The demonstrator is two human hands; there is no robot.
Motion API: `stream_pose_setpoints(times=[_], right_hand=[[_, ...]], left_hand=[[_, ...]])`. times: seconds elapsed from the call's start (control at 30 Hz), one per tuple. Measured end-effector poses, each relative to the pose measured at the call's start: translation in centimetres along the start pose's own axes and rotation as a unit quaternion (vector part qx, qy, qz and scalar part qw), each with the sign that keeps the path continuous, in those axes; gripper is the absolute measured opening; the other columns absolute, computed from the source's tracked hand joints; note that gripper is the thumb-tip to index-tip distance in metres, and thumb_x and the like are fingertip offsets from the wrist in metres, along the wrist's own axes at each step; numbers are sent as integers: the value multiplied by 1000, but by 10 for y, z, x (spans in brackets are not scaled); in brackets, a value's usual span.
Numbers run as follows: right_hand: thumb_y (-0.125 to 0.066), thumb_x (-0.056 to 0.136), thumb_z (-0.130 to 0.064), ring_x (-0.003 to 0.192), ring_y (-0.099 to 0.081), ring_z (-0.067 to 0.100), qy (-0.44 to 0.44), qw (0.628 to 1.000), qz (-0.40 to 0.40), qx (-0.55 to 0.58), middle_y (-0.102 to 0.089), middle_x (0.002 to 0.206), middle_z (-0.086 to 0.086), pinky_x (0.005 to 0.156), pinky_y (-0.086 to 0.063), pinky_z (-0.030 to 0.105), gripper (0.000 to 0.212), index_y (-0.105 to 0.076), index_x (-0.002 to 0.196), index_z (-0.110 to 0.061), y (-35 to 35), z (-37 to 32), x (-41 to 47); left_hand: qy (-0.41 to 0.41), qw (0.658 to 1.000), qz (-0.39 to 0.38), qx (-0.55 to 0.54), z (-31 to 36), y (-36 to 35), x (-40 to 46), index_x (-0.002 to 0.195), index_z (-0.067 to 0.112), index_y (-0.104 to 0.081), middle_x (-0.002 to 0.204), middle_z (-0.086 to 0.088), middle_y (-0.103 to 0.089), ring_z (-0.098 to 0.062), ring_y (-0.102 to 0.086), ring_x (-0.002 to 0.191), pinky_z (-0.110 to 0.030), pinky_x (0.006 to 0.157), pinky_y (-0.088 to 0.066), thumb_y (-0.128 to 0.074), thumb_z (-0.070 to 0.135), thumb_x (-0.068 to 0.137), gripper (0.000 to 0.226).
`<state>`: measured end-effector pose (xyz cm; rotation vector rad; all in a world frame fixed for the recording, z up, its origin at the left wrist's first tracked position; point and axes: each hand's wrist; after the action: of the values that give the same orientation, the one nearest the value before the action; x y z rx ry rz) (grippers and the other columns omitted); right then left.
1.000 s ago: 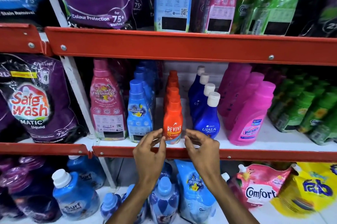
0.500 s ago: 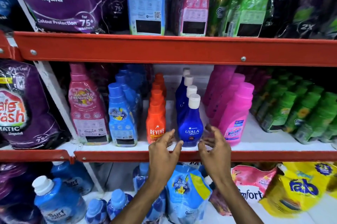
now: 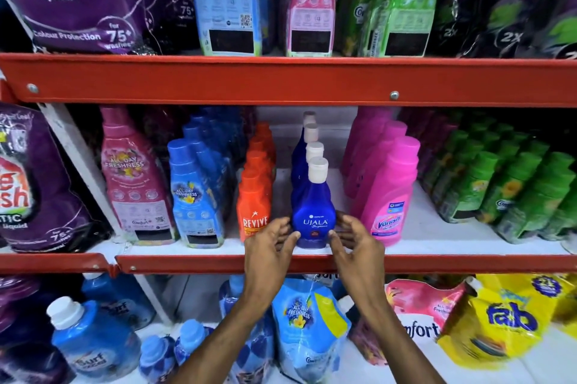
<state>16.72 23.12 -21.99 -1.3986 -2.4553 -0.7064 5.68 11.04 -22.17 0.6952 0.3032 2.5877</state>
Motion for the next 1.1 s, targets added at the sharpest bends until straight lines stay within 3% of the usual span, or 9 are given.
stream_pose_setpoints(times=[0.17, 0.3, 0.37, 0.5, 0.6, 0.73, 0.87, 0.97, 1.1], right_hand=[[-69, 87, -4, 84, -72, -4, -8, 999, 18, 30, -78, 98, -9, 79, -58, 14, 36, -70, 119, -20, 1, 1, -1], [-68, 83, 4, 75, -73, 5, 4, 993, 112, 45, -78, 87, -5, 73, -58, 18, 30, -76, 96, -21, 18, 7, -10], [-67, 81, 5, 74, -72, 13, 13, 984, 170, 43, -77, 83, 1, 72, -57, 25, 26, -74, 86, -19, 34, 14, -11], [-64, 81, 6, 80, -70, 27, -8, 971, 240, 19, -71, 89, 7, 74, -55, 26, 26, -65, 90, -19, 69, 27, 3], [-63, 82, 6, 90, -70, 27, -34, 984, 169, -38, -70, 107, 8, 79, -51, 31, 37, -63, 114, -13, 91, 39, 17], [-61, 84, 4, 97, -72, 20, -35, 992, 24, -117, -75, 112, 5, 84, -49, 17, 43, -65, 125, -10, 104, 46, 30], [-61, 86, 2, 84, -68, 7, -10, 991, 5, -132, -78, 103, 0, 69, -37, -9, 35, -71, 116, -15, 108, 45, 32], [-61, 87, 1, 83, -67, 7, -7, 991, 0, -131, -78, 103, -1, 68, -36, -10, 34, -71, 115, -15, 110, 47, 32], [-60, 88, 0, 82, -69, 9, -9, 993, 4, -121, -78, 102, 0, 68, -37, -8, 32, -71, 113, -15, 111, 48, 32]], left_hand=[[-12, 1000, 9, -10, 4, -1, -5, 120, 11, -68, 101, 9, -75, 14, -68, 87, -3, 78, -52, -74, 5, 88, 33], [-52, 994, 97, -19, 7, -5, -20, 105, 24, -71, 100, 10, -74, -6, -71, 94, -25, 84, -59, -75, 7, 87, 25], [-100, 987, 122, 4, 15, -15, -29, 94, 22, -72, 94, 9, -71, -9, -68, 91, -28, 80, -57, -74, 8, 86, 17], [-99, 994, 36, -12, 35, -54, -35, 95, 23, -73, 90, 9, -73, -4, -69, 84, -25, 79, -57, -76, 5, 83, 22], [-51, 998, -26, -25, 44, -83, -27, 113, 21, -71, 99, 7, -76, -1, -71, 87, -24, 84, -59, -78, 11, 84, 32], [-40, 998, -52, 13, 47, -102, -13, 118, 18, -69, 103, 9, -77, 12, -67, 82, -11, 83, -56, -79, 19, 84, 36], [-51, 996, -54, 51, 42, -110, -5, 108, 20, -70, 96, 10, -78, 6, -70, 83, -20, 78, -60, -79, 22, 84, 26], [-48, 996, -51, 53, 42, -112, -4, 102, 16, -72, 91, 15, -76, 12, -68, 83, -6, 75, -53, -80, 20, 84, 20], [-39, 996, -54, 64, 42, -113, -3, 103, 17, -72, 95, 8, -79, 6, -70, 86, -17, 81, -58, -80, 25, 84, 22]])
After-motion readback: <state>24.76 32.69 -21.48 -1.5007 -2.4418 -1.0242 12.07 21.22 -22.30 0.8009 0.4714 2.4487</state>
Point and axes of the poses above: each hand's wrist, its own x-axis towards the middle knuckle, its own y-axis out of the back of the hand, z = x × y
